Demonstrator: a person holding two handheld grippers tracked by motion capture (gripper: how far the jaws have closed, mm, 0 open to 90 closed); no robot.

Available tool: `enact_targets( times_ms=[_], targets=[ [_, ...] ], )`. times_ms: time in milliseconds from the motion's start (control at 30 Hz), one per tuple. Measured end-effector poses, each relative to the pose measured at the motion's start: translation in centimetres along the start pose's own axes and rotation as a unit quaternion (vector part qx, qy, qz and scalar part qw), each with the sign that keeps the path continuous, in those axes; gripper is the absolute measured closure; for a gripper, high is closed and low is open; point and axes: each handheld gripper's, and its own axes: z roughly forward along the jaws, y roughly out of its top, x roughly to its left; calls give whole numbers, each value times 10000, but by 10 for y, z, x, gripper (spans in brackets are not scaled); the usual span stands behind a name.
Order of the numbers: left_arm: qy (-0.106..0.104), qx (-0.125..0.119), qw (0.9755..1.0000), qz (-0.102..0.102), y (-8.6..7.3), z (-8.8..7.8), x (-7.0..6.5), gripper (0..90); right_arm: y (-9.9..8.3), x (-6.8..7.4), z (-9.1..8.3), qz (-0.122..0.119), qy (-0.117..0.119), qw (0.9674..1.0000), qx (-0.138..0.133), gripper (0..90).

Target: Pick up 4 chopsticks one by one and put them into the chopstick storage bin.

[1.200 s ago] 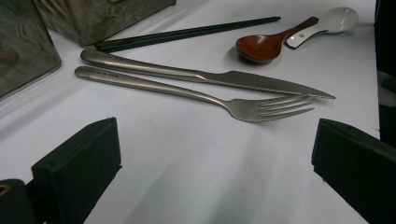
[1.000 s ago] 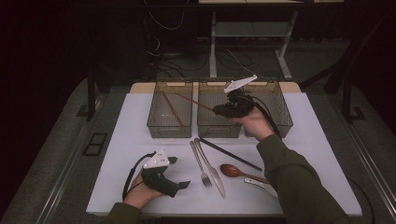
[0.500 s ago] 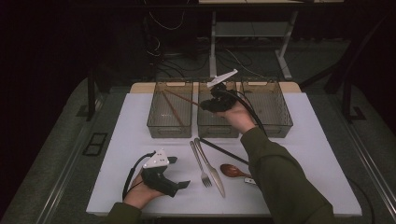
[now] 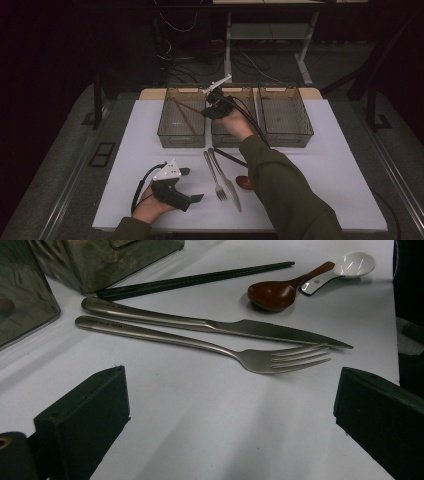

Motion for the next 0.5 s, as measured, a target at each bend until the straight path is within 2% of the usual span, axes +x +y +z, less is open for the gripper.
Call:
enact_targets(
  times_ms=[100, 167, 267, 500],
  targets=[
    [-12, -28, 10000, -15, 0, 0, -1, 2, 5, 1, 8, -68, -181, 9998, 101, 838],
    [-23, -46, 10000, -36, 1, 1, -1, 2, 9, 2, 13, 22, -214, 9997, 139, 838],
    [-6, -44, 10000, -33, 1, 1, -1, 2, 14, 1, 19, 46, -184, 9997, 156, 837],
    [-11, -34, 10000, 15, 1, 0, 0, 2, 21, 1, 35, 126, -298, 9989, 343, 836]
  ],
)
